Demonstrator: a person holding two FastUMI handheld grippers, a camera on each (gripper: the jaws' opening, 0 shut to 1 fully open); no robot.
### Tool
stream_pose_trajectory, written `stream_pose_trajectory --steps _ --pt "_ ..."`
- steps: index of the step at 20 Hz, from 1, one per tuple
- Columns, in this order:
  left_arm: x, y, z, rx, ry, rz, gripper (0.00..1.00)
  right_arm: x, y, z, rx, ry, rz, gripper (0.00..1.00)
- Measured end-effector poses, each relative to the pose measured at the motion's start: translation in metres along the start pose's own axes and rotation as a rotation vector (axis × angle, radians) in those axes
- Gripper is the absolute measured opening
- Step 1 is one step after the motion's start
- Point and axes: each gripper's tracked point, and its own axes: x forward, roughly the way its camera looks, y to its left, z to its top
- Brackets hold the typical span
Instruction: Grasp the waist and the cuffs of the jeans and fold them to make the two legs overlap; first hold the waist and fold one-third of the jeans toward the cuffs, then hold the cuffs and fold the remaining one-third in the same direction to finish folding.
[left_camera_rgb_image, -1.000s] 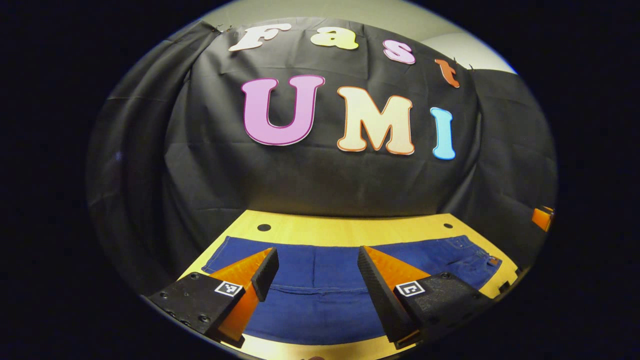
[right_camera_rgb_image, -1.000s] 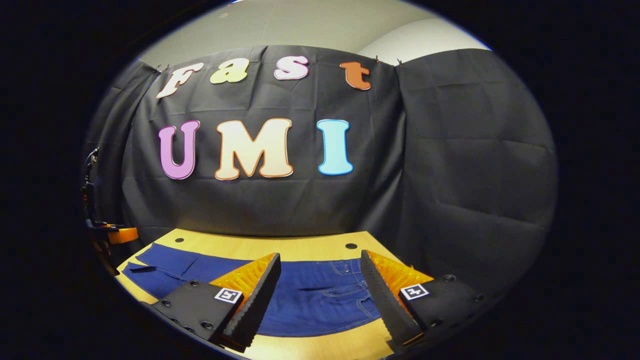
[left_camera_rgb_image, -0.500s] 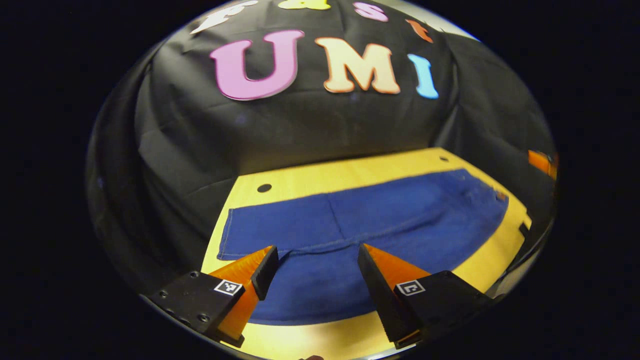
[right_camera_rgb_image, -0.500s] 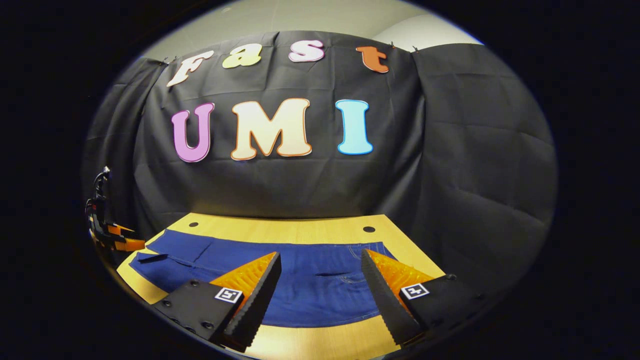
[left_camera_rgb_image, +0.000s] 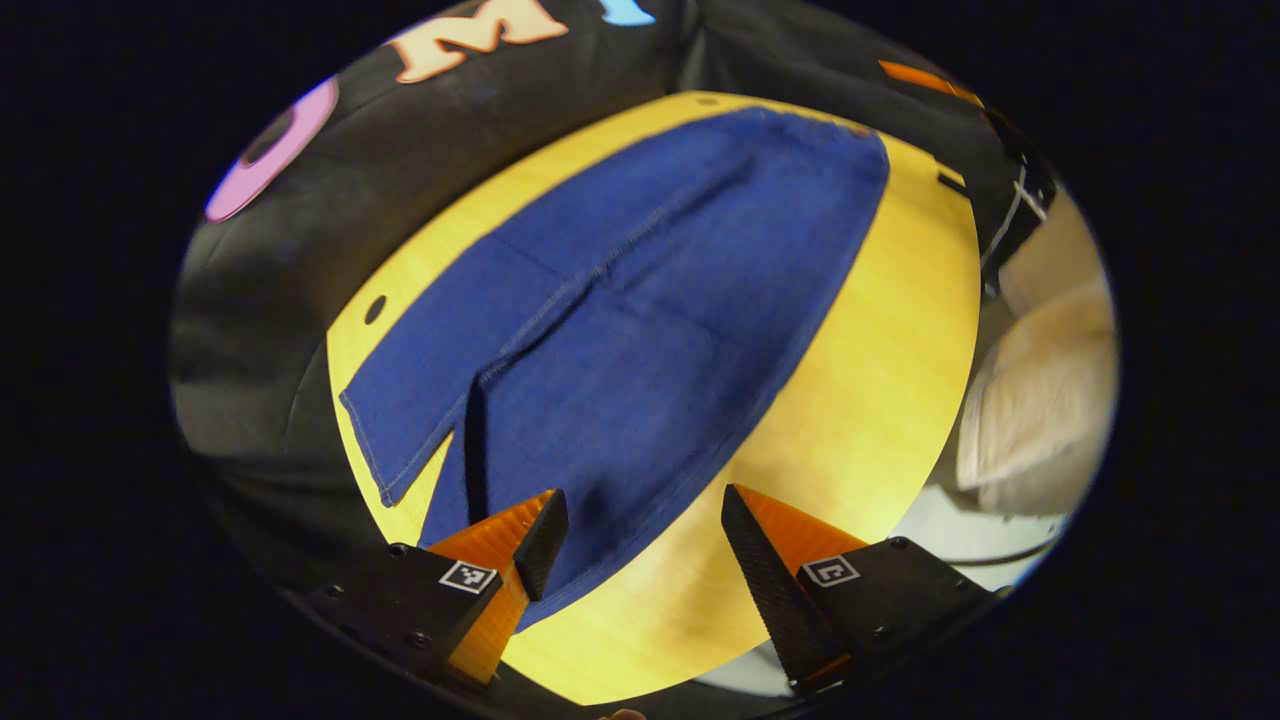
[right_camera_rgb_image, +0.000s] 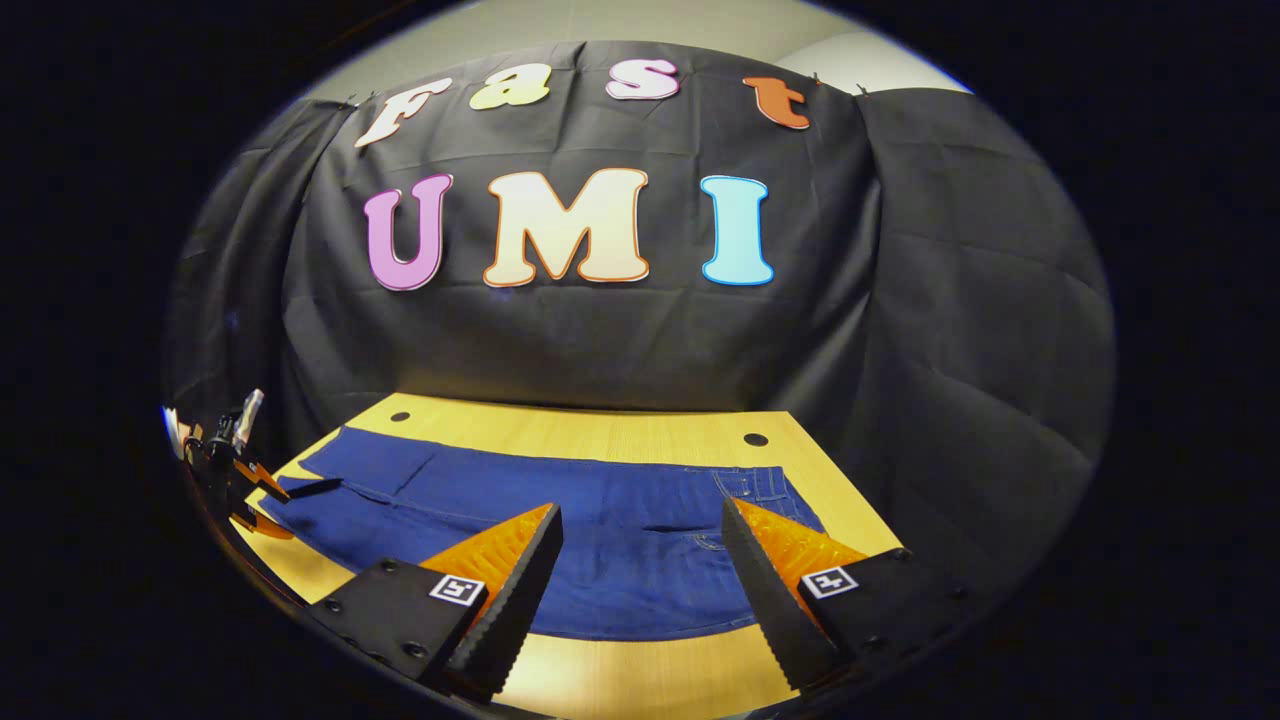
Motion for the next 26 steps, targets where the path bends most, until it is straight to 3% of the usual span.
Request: stream_pose_trajectory --steps 2,4,8,12,20,24,26 --pt "0.006 -0.001 -0.010 0.017 0.048 -0.030 1.00 -0.002 -0.001 -0.007 -0.017 0.016 0.001 0.99" --pt "0.006 -0.001 -0.014 0.019 0.082 -0.060 0.93 -0.003 0.000 -0.014 -0.017 0.035 0.003 0.98" --pt "0.003 0.017 -0.049 0.064 0.191 -0.063 0.94 -0.003 -0.002 -0.020 -0.028 0.051 -0.001 0.99" --pt "0.009 0.024 -0.066 0.045 0.260 -0.092 0.93 0.001 -0.002 -0.028 -0.026 0.075 0.002 0.99" --pt "0.016 0.022 -0.068 0.026 0.326 -0.198 0.89 0.004 0.007 -0.032 -0.009 0.093 0.028 0.99" --pt "0.016 0.019 -0.066 0.054 0.336 -0.198 0.91 0.007 0.013 -0.034 -0.017 0.100 0.042 0.99" --pt "0.015 0.018 -0.066 0.050 0.345 -0.195 0.87 0.006 0.015 -0.038 -0.021 0.108 0.045 0.99"
